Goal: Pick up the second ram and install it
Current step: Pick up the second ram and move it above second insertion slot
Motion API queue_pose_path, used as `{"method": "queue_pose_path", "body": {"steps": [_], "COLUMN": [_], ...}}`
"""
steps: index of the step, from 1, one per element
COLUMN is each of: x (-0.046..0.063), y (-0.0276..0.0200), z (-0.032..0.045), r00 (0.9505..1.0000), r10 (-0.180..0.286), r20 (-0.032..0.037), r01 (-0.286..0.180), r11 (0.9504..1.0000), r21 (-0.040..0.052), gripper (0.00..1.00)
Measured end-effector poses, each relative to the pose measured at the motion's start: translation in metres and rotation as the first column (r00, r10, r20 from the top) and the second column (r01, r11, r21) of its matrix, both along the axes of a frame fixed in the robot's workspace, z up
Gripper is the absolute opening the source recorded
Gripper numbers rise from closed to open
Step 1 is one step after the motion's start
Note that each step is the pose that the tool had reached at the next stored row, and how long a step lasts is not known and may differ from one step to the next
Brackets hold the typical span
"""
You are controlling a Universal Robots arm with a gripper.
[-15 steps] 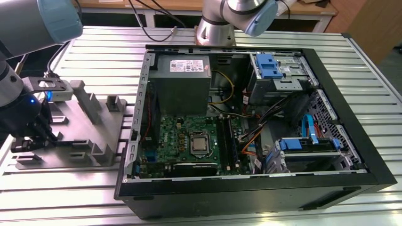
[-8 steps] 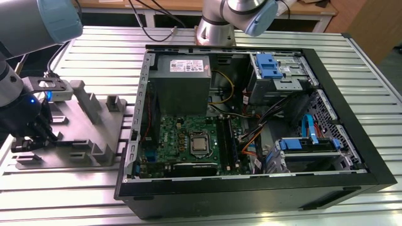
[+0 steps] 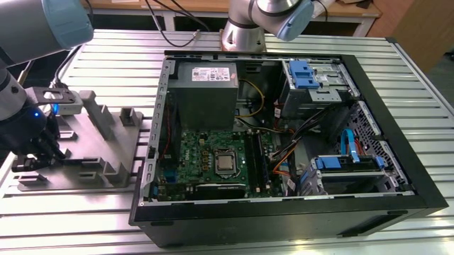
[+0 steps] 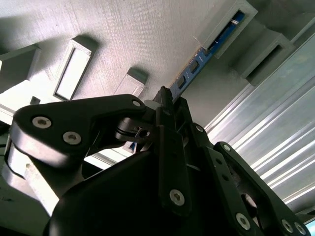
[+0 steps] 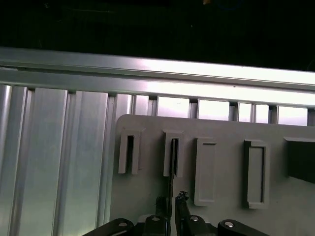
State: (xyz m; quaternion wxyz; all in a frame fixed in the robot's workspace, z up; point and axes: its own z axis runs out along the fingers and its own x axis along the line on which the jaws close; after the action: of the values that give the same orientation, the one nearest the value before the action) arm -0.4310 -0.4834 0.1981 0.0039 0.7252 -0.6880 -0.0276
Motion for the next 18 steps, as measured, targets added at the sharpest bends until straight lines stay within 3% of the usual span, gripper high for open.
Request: {"method": "queue_pose_path", "body": {"steps": [18], "x": [0.0010], "y": [0.0000], "z": [-0.0001], "r00": [1.0000], "r10": [-0.007], "r20": [0.0001], "r01": [0.007], "r11": [1.0000], "r21": [0.0000], "gripper": [0.22]}}
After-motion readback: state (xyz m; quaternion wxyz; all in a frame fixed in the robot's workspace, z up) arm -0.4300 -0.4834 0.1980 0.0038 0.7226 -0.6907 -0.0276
